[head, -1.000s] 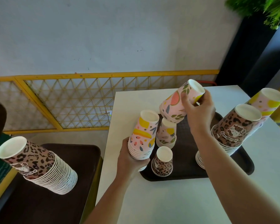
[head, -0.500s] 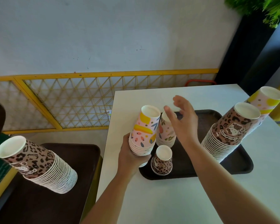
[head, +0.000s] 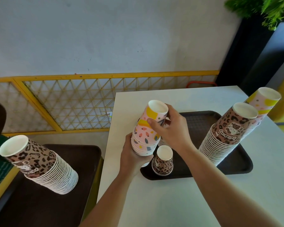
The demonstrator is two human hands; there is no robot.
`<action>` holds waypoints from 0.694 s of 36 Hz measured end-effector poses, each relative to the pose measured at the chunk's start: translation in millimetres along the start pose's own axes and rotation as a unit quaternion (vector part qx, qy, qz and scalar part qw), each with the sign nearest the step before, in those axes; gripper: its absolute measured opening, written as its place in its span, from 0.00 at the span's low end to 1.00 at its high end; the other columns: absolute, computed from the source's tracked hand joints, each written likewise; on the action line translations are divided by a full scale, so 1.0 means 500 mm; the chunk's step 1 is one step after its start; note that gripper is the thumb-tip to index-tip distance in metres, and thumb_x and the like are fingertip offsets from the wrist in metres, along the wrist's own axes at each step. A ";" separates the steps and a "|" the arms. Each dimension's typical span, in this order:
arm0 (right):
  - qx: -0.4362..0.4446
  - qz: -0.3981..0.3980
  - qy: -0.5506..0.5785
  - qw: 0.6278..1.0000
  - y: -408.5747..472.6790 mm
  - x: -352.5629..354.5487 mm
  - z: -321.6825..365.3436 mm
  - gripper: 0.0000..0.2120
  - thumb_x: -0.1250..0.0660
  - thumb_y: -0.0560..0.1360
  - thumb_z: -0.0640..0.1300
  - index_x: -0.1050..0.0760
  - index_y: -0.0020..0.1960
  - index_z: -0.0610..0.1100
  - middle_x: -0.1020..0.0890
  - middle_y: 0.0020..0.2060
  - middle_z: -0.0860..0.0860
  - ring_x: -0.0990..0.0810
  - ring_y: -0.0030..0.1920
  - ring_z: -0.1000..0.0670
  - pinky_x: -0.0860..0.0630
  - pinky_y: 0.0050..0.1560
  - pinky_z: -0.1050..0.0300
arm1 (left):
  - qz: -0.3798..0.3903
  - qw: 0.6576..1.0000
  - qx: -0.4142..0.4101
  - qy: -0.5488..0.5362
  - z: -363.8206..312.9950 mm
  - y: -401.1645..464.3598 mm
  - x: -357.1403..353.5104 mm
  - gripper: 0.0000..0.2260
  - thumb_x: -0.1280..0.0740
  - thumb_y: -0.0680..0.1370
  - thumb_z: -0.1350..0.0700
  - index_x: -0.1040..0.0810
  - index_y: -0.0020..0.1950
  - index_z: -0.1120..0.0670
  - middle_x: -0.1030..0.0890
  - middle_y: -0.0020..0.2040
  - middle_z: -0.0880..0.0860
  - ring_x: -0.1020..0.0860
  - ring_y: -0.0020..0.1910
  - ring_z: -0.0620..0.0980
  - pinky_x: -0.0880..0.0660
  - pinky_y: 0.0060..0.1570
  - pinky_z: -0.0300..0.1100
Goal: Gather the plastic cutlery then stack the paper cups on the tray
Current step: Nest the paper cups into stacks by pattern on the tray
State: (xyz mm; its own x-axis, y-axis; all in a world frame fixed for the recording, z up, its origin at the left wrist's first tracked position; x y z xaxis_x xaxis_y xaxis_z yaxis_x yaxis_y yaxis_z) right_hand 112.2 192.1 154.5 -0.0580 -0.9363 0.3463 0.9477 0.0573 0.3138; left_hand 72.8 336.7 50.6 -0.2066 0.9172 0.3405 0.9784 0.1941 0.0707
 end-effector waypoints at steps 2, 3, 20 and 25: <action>-0.005 -0.019 0.010 1.000 0.005 0.009 0.000 0.21 0.27 0.68 0.50 0.27 0.59 0.47 0.20 0.46 0.59 0.21 0.48 0.62 0.24 0.46 0.70 | -0.003 1.000 -0.004 0.001 -0.001 0.000 0.000 0.34 0.23 0.54 0.53 0.33 0.56 0.42 0.22 0.53 0.43 0.23 0.54 0.47 0.23 0.50 0.41; -0.009 -0.028 0.019 0.999 0.009 0.014 -0.001 0.20 0.27 0.68 0.49 0.26 0.58 0.48 0.20 0.45 0.59 0.21 0.46 0.64 0.24 0.44 0.71 | -0.001 1.000 -0.005 0.002 -0.002 0.000 -0.001 0.34 0.23 0.54 0.53 0.34 0.56 0.41 0.22 0.53 0.43 0.23 0.54 0.46 0.23 0.50 0.41; -0.022 -0.241 0.001 0.970 0.093 0.132 -0.033 0.25 0.28 0.70 0.51 0.29 0.63 0.45 0.22 0.52 0.55 0.24 0.53 0.57 0.25 0.47 0.71 | -0.003 1.000 0.007 -0.005 0.008 0.015 -0.005 0.37 0.19 0.58 0.63 0.34 0.60 0.45 0.23 0.54 0.44 0.24 0.54 0.46 0.30 0.44 0.28; -0.050 -0.192 -0.059 0.978 0.086 0.103 -0.072 0.27 0.26 0.67 0.50 0.29 0.63 0.45 0.23 0.56 0.51 0.25 0.53 0.56 0.23 0.55 0.56 | 0.005 0.999 0.026 -0.021 0.008 0.017 -0.009 0.37 0.20 0.58 0.64 0.33 0.60 0.45 0.22 0.53 0.44 0.23 0.54 0.45 0.28 0.43 0.28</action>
State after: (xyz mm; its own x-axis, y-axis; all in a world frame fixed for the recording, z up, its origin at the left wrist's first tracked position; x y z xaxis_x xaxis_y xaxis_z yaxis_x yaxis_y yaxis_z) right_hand 161.5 133.7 154.1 -0.4458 -0.8355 0.3212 0.8746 -0.3300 0.3554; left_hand 82.0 335.6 46.0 -0.1979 0.9331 0.3003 0.9792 0.2019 0.0182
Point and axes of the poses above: each hand's wrist, its own y-axis towards the middle knuckle, its own x-axis out of the back of the hand, z = x × y, the point moved 5 cm from there along y, towards the middle knuckle
